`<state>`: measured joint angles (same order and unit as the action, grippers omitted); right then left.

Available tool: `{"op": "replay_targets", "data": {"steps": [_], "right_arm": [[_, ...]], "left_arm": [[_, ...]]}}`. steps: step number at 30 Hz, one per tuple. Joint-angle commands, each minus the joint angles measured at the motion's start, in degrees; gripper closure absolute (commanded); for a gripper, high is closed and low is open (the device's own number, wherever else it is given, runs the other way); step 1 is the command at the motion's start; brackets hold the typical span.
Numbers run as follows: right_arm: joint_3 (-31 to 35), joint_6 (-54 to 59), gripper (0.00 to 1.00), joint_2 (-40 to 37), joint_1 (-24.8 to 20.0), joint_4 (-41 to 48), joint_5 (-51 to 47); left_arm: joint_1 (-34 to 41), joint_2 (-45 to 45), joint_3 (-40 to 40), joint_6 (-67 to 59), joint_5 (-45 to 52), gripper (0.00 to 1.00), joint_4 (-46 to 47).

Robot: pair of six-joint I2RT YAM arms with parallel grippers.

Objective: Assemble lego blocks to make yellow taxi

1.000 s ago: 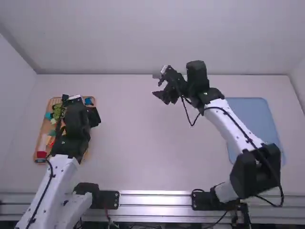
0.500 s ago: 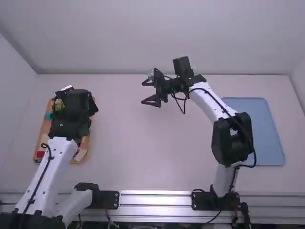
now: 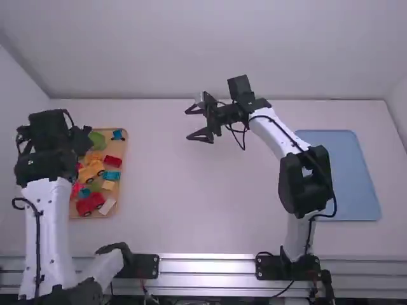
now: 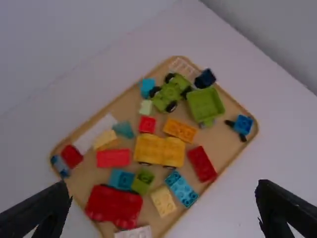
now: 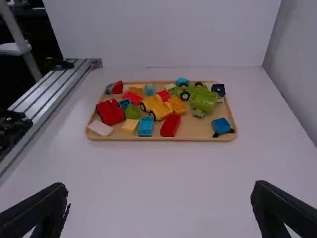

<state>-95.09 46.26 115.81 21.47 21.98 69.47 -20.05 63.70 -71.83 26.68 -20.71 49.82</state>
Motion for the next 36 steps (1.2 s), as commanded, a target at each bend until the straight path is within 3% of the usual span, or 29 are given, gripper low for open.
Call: {"op": "replay_targets", "data": {"steps": [1,7,15,23,28,33,36], "right_arm": [[-2.1,0.3,0.01,0.8,1.1,-0.3,1.0],[-2.1,0.3,0.01,0.8,1.8,-2.3,0.9],[-2.1,0.2,0.01,0.8,2.7,-3.2,1.0],[-2.0,0.3,0.01,0.8,3.5,-3.6,1.0],[-2.0,0.1,0.01,0.8,4.0,-3.6,1.0],[-2.0,0.3,0.01,0.8,4.5,-3.6,0.9],[-2.0,0.0,0.01,0.8,4.1,-3.6,0.8]], "left_arm": [[-4.5,1.5,-0.9,1.0,4.2,0.01,0.5],[-10.5,7.1,-0.9,-3.9,16.4,0.01,-1.1],[-10.7,20.3,-1.7,-6.8,17.4,0.01,-2.4],[-10.4,39.5,-15.5,-8.8,17.7,0.01,7.9],[-10.8,48.2,-21.3,-20.7,16.7,0.01,10.6],[-10.7,51.5,-20.4,-46.6,18.8,0.00,11.1],[-10.7,51.5,-17.8,-59.2,13.5,0.01,10.8]]}}
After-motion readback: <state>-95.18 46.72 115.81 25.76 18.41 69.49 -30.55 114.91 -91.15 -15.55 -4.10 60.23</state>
